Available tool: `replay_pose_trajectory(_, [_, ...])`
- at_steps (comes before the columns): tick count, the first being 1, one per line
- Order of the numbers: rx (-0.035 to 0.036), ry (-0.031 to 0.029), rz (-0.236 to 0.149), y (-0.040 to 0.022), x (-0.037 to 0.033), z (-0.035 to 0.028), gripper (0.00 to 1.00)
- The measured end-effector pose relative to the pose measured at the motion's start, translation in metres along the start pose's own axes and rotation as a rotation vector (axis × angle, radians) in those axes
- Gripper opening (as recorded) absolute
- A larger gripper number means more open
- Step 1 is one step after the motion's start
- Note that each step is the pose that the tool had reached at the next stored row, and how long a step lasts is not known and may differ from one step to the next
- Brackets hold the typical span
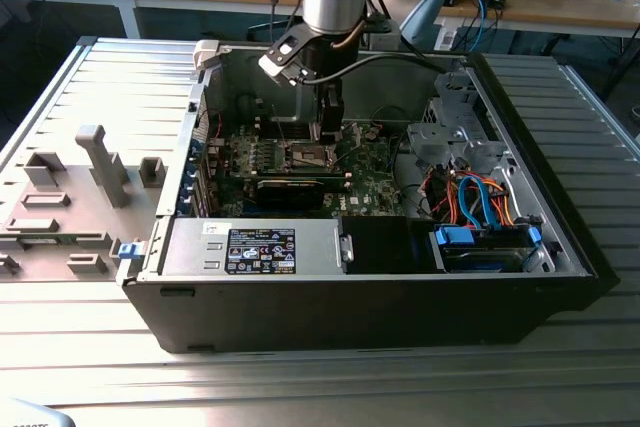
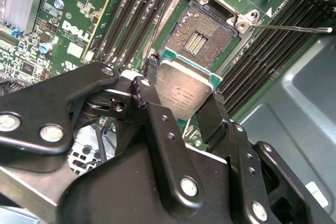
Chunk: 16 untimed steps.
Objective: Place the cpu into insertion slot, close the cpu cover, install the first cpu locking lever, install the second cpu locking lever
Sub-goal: 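Place the cpu into insertion slot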
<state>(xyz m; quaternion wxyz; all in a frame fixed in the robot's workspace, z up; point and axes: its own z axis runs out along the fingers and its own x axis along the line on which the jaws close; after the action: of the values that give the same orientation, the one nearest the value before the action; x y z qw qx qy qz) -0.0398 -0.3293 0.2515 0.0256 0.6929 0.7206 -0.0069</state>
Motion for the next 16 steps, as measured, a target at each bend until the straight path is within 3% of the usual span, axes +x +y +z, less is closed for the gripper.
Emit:
replay_pose_trajectory(7, [0.0, 0.0, 0.0, -0.0003, 0.0046, 0.0008, 0.54])
replay_pose_trajectory(16, [0.0, 0.0001, 0.0, -0.0008, 0.0048, 0.0018, 0.54])
